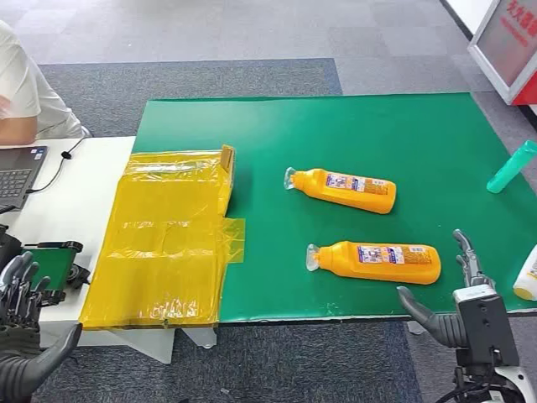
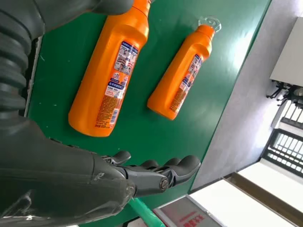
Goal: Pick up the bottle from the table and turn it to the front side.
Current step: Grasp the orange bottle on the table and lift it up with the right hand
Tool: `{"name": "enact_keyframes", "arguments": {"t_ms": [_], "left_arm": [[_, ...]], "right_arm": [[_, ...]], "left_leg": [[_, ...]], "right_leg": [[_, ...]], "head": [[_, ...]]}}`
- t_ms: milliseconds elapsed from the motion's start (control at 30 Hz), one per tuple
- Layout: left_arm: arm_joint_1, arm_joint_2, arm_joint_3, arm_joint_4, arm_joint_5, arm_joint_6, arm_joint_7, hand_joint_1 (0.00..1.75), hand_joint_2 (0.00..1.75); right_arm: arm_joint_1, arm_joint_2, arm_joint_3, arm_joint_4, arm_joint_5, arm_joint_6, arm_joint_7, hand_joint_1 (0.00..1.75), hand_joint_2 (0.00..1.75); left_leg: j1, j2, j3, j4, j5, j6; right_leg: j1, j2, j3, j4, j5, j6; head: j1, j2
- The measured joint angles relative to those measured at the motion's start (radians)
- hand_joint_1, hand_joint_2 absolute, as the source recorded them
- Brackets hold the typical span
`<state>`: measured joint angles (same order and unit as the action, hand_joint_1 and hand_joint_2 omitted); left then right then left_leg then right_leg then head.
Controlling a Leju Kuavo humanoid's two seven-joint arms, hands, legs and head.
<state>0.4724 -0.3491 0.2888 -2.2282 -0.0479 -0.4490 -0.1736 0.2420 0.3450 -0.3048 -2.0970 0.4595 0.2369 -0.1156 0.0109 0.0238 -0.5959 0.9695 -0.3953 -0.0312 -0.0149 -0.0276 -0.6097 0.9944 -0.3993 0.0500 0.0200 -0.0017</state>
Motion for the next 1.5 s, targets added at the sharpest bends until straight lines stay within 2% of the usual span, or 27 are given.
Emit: {"name": "enact_keyframes", "arguments": {"t_ms": [300, 567, 633, 733, 767, 867, 1167, 1367, 1500], "left_arm": [[0.001, 0.0, 0.0, 0.0, 0.006, 0.0, 0.0, 0.0, 1.75], [0.0, 0.0, 0.0, 0.0, 0.006, -0.002, 0.005, 0.0, 1.75], [0.0, 0.0, 0.0, 0.0, 0.006, -0.006, 0.006, 0.0, 1.75], [-0.002, 0.0, 0.0, 0.001, 0.006, -0.028, 0.008, 0.0, 1.75], [-0.004, 0.0, 0.001, 0.001, 0.006, -0.037, 0.008, 0.0, 1.75], [-0.015, 0.0, 0.003, 0.003, 0.006, -0.058, 0.009, 0.0, 1.75], [-0.033, 0.0, 0.007, 0.01, 0.002, -0.087, 0.009, 0.0, 1.75], [-0.079, 0.0, 0.01, 0.04, -0.031, -0.127, 0.009, 0.0, 1.75], [-0.094, 0.001, 0.016, 0.06, -0.039, -0.139, 0.008, 0.0, 1.75]], "right_arm": [[0.004, 0.001, 0.0, -0.001, 0.026, -0.006, 0.0, 0.0, 1.75], [0.0, 0.001, 0.005, -0.012, 0.209, -0.047, 0.003, 0.0, 1.75], [-0.003, -0.004, 0.019, -0.014, 0.379, -0.055, 0.034, 0.0, 1.75], [-0.018, -0.027, 0.071, -0.009, 0.773, -0.033, 0.116, 0.0, 1.75], [-0.028, -0.038, 0.092, -0.003, 0.863, -0.023, 0.138, 0.0, 1.75], [-0.072, -0.078, 0.153, 0.031, 0.988, 0.005, 0.187, 0.0, 1.75], [-0.153, -0.15, 0.233, 0.115, 1.06, 0.058, 0.227, 0.0, 1.75], [-0.315, -0.211, 0.254, 0.306, 1.073, 0.113, 0.289, 0.0, 1.75], [-0.412, -0.24, 0.261, 0.428, 1.073, 0.126, 0.296, 0.0, 1.75]], "left_leg": [[0.0, 0.0, 0.0, 0.0, 0.0, 0.0], [0.0, 0.0, 0.0, 0.0, 0.0, 0.0], [0.0, 0.0, 0.0, 0.0, 0.0, 0.0], [0.0, 0.0, 0.0, 0.0, 0.0, 0.0], [0.0, 0.0, 0.0, 0.0, 0.0, 0.0], [0.0, 0.0, 0.0, 0.0, 0.001, 0.0], [0.0, 0.0, 0.0, 0.0, 0.0, 0.0], [0.0, 0.0, 0.0, 0.0, 0.002, 0.001], [0.0, 0.0, 0.0, 0.0, 0.003, 0.0]], "right_leg": [[0.0, 0.0, 0.0, 0.0, 0.0, 0.0], [0.0, 0.0, 0.0, 0.0, 0.0, 0.0], [0.0, 0.0, 0.0, 0.0, 0.0, 0.0], [0.0, 0.0, 0.0, 0.0, 0.0, 0.0], [0.0, 0.0, 0.0, 0.0, 0.0, 0.0], [0.0, 0.0, 0.0, 0.0, 0.001, 0.0], [0.0, 0.0, 0.0, 0.0, 0.001, 0.0], [0.0, 0.0, 0.0, 0.0, 0.002, 0.0], [0.0, 0.0, 0.0, 0.0, 0.003, 0.001]], "head": [[0.0, 0.0], [0.0, 0.0], [0.0, 0.0], [0.0, 0.0], [0.0, 0.0], [0.0, 0.0], [0.0, 0.0], [0.0, 0.0], [0.0, 0.0]]}}
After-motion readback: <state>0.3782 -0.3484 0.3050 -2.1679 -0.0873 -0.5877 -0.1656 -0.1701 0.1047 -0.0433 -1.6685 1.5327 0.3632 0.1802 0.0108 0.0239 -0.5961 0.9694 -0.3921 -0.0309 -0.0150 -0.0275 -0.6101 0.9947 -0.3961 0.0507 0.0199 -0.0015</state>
